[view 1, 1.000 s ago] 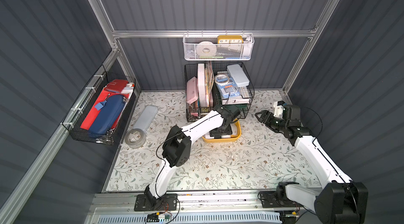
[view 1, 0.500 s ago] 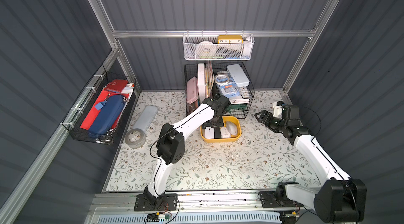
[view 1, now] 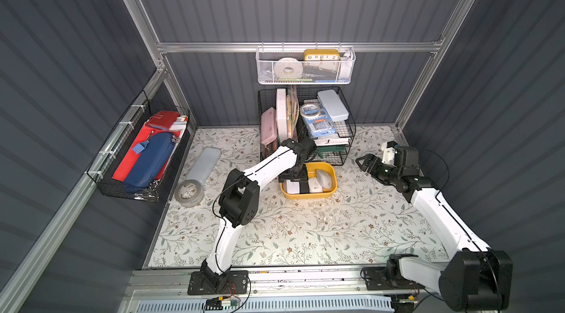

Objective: Take out the mouse from the storage box
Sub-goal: Pick up the mouse from the storage box.

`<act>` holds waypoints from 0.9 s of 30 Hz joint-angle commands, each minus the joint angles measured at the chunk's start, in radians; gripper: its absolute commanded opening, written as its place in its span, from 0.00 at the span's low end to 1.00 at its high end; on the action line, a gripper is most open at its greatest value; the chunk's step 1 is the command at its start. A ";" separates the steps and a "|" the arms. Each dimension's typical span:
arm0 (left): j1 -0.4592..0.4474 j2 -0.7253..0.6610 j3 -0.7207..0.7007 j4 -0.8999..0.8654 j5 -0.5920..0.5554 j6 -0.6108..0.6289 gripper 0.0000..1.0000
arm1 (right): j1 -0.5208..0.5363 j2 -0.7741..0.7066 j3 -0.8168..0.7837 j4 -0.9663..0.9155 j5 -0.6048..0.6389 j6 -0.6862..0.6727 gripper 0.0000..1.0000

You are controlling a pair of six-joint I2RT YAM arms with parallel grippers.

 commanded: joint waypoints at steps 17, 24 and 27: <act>0.017 0.121 0.025 0.033 0.050 0.083 0.75 | 0.006 -0.005 0.008 0.013 -0.010 -0.011 0.83; 0.017 0.120 0.013 0.010 0.033 0.072 0.68 | 0.005 -0.010 0.007 0.016 -0.008 -0.010 0.83; 0.017 0.113 0.012 0.002 0.021 0.063 0.55 | 0.007 -0.012 0.004 0.021 -0.006 -0.007 0.82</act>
